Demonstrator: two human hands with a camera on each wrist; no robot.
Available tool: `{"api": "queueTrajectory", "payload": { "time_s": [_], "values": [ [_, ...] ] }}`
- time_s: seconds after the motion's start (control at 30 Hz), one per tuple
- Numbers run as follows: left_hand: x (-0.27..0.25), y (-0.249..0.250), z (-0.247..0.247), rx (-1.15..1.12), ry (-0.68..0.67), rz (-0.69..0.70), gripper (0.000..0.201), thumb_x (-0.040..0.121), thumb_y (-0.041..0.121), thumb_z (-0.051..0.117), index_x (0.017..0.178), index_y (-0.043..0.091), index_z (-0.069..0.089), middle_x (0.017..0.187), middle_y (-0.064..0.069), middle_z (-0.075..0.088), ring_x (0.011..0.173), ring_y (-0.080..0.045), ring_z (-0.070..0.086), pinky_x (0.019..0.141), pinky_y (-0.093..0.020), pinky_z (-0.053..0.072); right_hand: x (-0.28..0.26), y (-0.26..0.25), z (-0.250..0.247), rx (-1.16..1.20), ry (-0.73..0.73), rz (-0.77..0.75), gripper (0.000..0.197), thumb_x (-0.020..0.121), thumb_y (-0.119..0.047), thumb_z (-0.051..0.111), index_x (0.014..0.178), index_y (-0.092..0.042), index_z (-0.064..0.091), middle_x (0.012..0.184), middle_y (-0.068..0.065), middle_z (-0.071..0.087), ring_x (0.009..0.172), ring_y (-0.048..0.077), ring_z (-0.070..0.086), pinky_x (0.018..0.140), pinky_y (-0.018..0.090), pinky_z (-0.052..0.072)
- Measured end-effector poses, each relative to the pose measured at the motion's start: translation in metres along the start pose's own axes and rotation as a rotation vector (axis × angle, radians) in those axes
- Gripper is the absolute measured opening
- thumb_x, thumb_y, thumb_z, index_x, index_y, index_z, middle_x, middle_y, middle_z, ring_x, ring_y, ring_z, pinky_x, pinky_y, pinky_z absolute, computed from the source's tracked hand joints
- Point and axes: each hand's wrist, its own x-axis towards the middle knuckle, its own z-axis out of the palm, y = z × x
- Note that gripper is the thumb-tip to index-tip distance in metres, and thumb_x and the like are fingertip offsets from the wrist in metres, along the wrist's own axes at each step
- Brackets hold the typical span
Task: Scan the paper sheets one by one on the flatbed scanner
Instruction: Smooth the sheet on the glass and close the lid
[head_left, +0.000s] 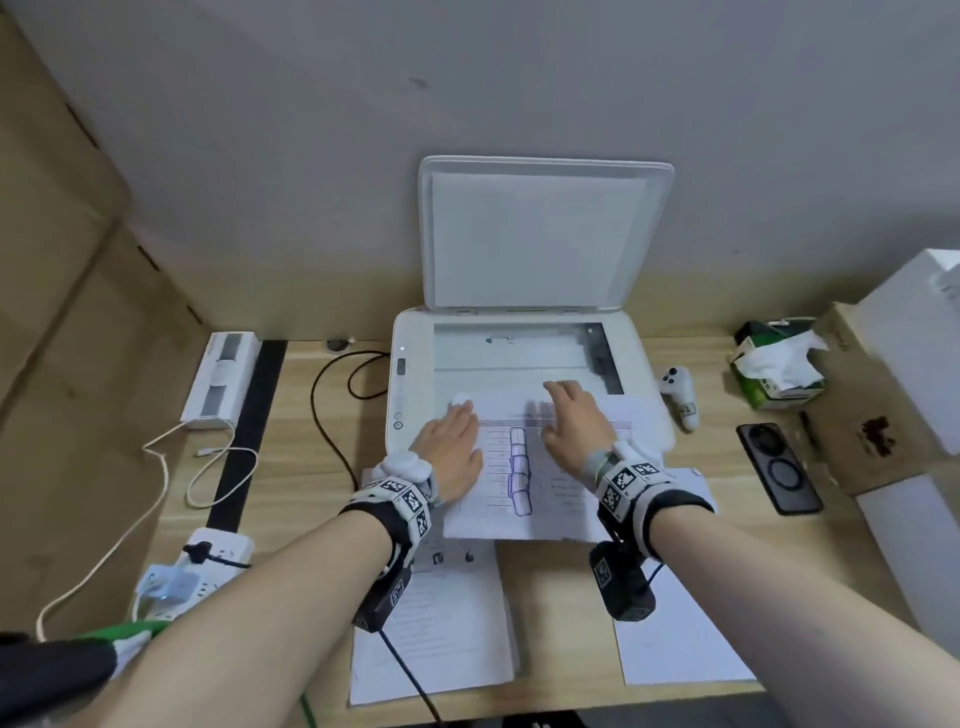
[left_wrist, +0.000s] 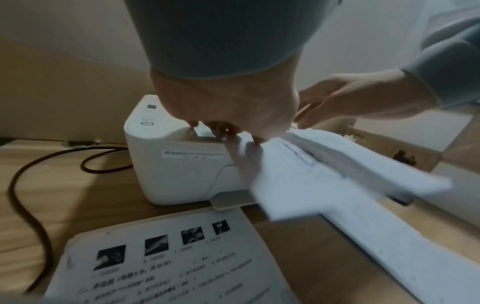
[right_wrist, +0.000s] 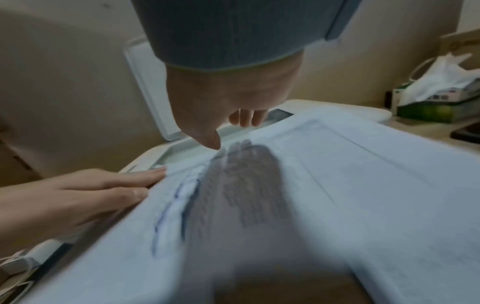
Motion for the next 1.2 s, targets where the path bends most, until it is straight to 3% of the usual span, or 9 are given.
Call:
{"api": "queueTrajectory", "payload": {
  "time_s": [0.07,0.13,0.2,0.27,0.43,0.57,0.73,0.97,1.2],
  "values": [
    [0.004,-0.002,0.007,0.054,0.026,-0.083,0.065,0.102,0.039,0.019,0.156,0.005,0.002,0.164,-0.010,-0.009,0.152,-0.025,-0.007,0.123,-0.042,0.007,0.000,0.017,0.004,-0.030,0.000,-0.004,0.053,0.093,-0.019,0.055,0.143,-0.010,0.041,0.148,0.011,0.039,0.133,0.033,0.042,0.105,0.044,0.044],
    [0.020,0.000,0.008,0.093,0.044,-0.138,0.067,0.102,0.039,0.017,0.155,0.004,-0.003,0.163,-0.013,-0.012,0.151,-0.027,-0.010,0.123,-0.042,0.005,0.010,0.046,0.010,-0.063,-0.007,0.023,0.046,0.097,-0.030,0.044,0.137,-0.008,0.044,0.145,0.013,0.042,0.135,0.035,0.039,0.109,0.041,0.039],
    [0.027,-0.002,0.006,0.139,0.083,-0.164,0.068,0.101,0.038,0.017,0.155,0.003,-0.003,0.163,-0.014,-0.013,0.151,-0.028,-0.009,0.124,-0.042,0.005,0.011,0.065,0.018,-0.125,-0.026,-0.011,0.066,0.098,-0.044,0.021,0.148,-0.003,0.034,0.156,0.018,0.032,0.146,0.033,0.025,0.120,0.041,0.023],
    [0.045,-0.002,0.003,0.155,0.087,-0.186,0.067,0.100,0.037,0.018,0.155,0.004,-0.003,0.163,-0.014,-0.013,0.151,-0.028,-0.009,0.124,-0.042,0.005,0.023,0.079,0.024,-0.158,-0.027,-0.042,0.076,0.097,-0.048,0.006,0.154,-0.002,0.023,0.161,0.018,0.023,0.150,0.030,0.015,0.124,0.042,0.014],
    [0.083,-0.010,-0.007,0.157,0.146,-0.252,0.067,0.097,0.035,0.018,0.155,0.004,0.008,0.164,-0.015,-0.007,0.152,-0.028,-0.005,0.124,-0.041,0.006,0.054,0.079,0.026,-0.161,0.015,-0.032,0.070,0.099,-0.053,0.007,0.154,-0.011,0.019,0.161,0.011,0.021,0.149,0.028,0.016,0.121,0.045,0.018],
    [0.110,-0.019,-0.016,0.150,0.168,-0.296,0.068,0.100,0.040,0.018,0.154,0.001,0.006,0.163,-0.017,-0.007,0.152,-0.029,-0.004,0.123,-0.042,0.005,0.080,0.073,0.025,-0.118,0.079,-0.009,0.063,0.101,-0.049,0.020,0.155,-0.016,0.020,0.163,0.007,0.019,0.149,0.027,0.015,0.122,0.044,0.015],
    [0.122,-0.026,-0.018,0.221,0.179,-0.297,0.069,0.100,0.040,0.016,0.153,-0.003,0.010,0.162,-0.022,-0.003,0.151,-0.033,-0.002,0.123,-0.045,0.007,0.102,0.072,0.029,-0.144,0.032,0.005,0.067,0.100,-0.050,0.016,0.159,-0.018,0.008,0.167,0.003,0.001,0.154,0.023,-0.005,0.124,0.047,0.003],
    [0.119,-0.025,-0.018,0.226,0.192,-0.292,0.068,0.100,0.040,0.013,0.153,-0.002,0.009,0.162,-0.021,-0.004,0.151,-0.032,-0.004,0.123,-0.046,0.006,0.098,0.072,0.030,-0.149,0.014,0.004,0.068,0.100,-0.050,0.011,0.159,-0.019,-0.002,0.167,0.002,-0.010,0.153,0.021,-0.014,0.124,0.047,0.000],
    [0.106,-0.021,-0.014,0.241,0.204,-0.294,0.069,0.099,0.041,0.011,0.154,-0.001,0.008,0.162,-0.020,-0.006,0.151,-0.031,-0.006,0.123,-0.045,0.006,0.081,0.070,0.036,-0.162,0.020,0.020,0.067,0.100,-0.050,0.010,0.159,-0.020,-0.004,0.166,0.002,-0.012,0.152,0.021,-0.015,0.124,0.045,-0.003]
  ]
}}
